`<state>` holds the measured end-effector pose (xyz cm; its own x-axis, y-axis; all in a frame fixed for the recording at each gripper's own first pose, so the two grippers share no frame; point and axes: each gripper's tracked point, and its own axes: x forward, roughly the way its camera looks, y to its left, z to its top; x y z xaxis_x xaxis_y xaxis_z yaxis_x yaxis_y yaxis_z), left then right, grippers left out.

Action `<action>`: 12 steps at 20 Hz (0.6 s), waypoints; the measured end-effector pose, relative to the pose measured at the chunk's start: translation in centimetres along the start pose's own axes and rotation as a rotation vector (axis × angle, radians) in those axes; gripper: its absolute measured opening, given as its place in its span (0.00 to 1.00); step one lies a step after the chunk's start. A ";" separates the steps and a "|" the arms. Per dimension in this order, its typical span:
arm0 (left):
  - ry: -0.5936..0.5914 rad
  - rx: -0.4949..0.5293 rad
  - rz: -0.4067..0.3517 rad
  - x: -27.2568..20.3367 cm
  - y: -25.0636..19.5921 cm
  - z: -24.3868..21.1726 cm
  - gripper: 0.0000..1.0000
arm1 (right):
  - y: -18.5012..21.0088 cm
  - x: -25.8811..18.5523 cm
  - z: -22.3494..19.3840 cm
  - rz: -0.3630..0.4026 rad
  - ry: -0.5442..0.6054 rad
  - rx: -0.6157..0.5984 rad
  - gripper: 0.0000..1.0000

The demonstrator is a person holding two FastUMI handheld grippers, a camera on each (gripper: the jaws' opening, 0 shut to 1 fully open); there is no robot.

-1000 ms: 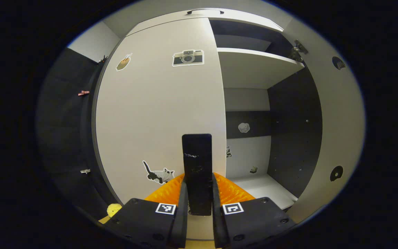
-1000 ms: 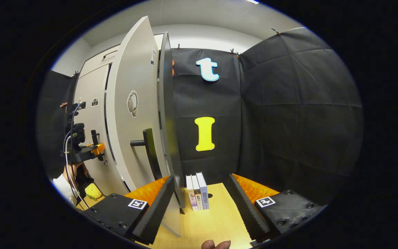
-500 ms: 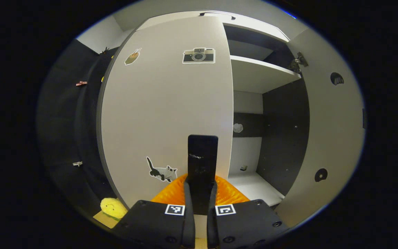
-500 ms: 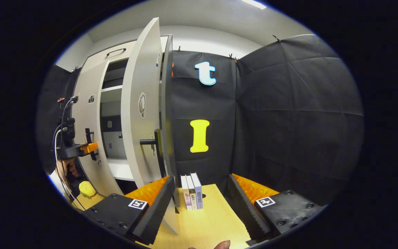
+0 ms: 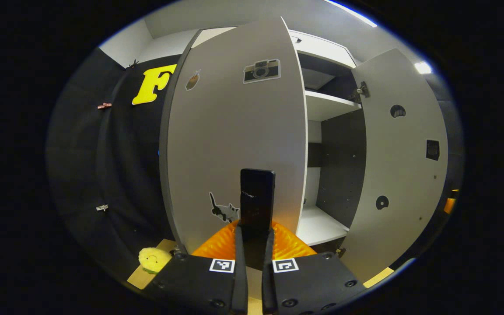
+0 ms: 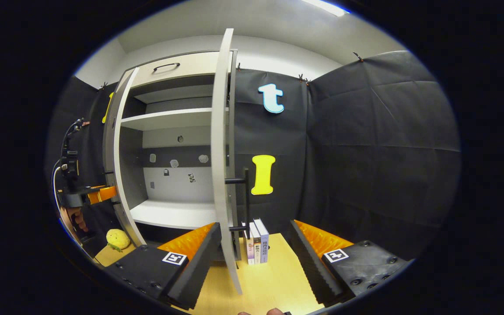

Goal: Open the right door of the double-door shoe cabinet with the right hand, and open the left door with the left hand.

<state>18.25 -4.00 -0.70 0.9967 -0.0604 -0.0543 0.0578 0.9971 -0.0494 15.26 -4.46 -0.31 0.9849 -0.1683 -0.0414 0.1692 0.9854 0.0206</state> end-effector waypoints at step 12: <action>-0.013 -0.021 -0.019 -6.0 6.7 -0.4 0.17 | 6.2 -2.1 -1.0 0.061 0.009 0.017 0.98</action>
<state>12.60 3.06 -1.05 0.9961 -0.0785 -0.0406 0.0755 0.9946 -0.0717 14.23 1.98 -1.11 0.9930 -0.1080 -0.0487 0.1100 0.9931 0.0404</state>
